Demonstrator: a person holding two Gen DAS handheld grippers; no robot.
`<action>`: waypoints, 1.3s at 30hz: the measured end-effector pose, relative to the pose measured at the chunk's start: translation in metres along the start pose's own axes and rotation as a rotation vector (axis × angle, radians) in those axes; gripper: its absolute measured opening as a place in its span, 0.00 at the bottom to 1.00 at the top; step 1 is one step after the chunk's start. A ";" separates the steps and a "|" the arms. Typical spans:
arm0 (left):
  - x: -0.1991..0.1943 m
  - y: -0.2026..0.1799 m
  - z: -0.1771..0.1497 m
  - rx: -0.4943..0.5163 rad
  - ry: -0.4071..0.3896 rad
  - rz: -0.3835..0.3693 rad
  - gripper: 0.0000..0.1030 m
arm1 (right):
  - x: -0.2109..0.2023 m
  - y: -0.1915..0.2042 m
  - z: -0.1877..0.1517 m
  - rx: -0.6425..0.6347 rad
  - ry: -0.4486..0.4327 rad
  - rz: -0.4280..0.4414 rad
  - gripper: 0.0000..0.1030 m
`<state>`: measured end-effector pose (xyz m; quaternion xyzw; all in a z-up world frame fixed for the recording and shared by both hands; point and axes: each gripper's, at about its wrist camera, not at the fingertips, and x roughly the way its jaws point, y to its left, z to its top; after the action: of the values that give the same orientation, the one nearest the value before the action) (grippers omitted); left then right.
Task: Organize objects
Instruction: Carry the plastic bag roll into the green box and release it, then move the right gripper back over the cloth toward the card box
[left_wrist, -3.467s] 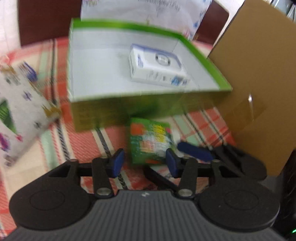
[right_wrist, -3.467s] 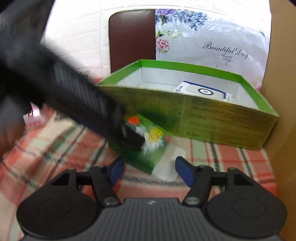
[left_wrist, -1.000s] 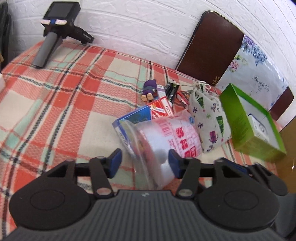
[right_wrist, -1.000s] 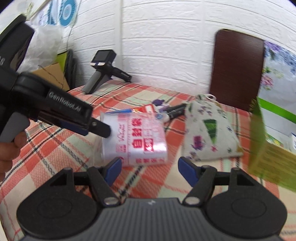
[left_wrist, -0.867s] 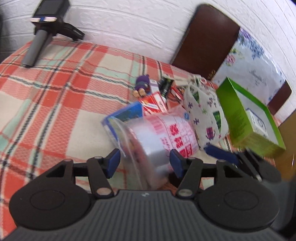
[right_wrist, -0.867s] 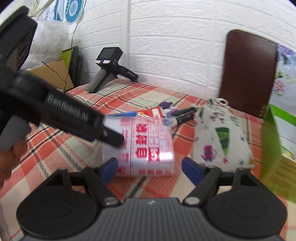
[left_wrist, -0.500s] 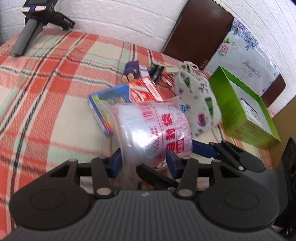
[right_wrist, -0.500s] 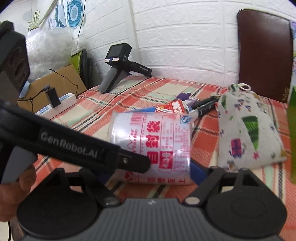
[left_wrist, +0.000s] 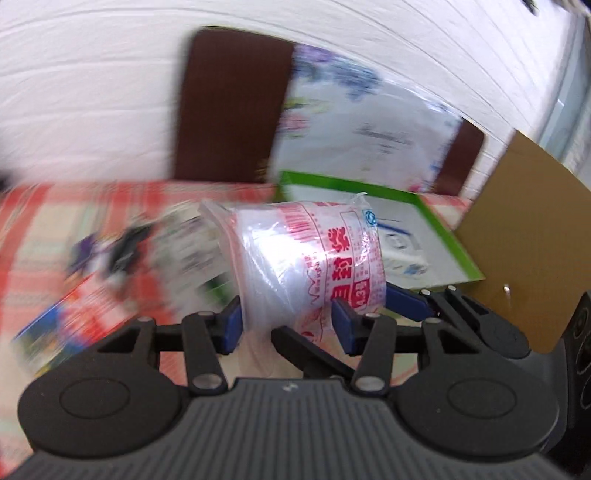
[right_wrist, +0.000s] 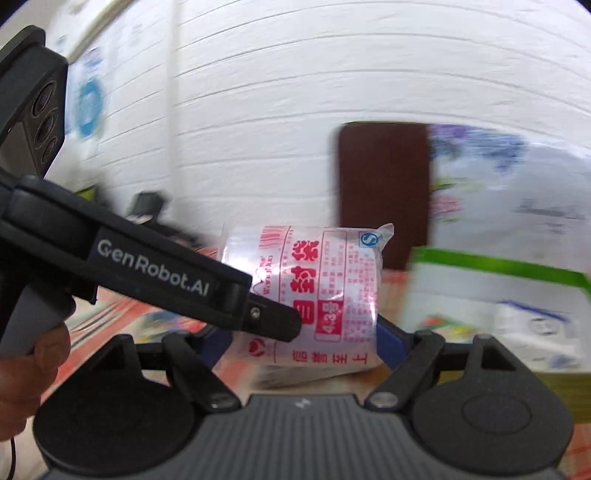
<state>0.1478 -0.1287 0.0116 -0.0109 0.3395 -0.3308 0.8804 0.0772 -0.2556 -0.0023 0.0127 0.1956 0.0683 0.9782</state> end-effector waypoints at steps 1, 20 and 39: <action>0.012 -0.010 0.006 0.022 0.006 -0.015 0.51 | 0.000 -0.014 0.001 0.017 -0.002 -0.026 0.79; 0.121 -0.063 0.055 0.171 0.048 0.102 0.56 | 0.058 -0.119 -0.001 0.092 0.017 -0.233 0.89; 0.017 -0.077 -0.008 0.149 0.034 0.178 0.59 | -0.068 -0.083 -0.029 0.234 0.010 -0.266 0.84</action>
<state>0.1084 -0.1970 0.0143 0.0903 0.3284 -0.2759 0.8988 0.0144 -0.3468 -0.0075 0.1001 0.2072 -0.0849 0.9695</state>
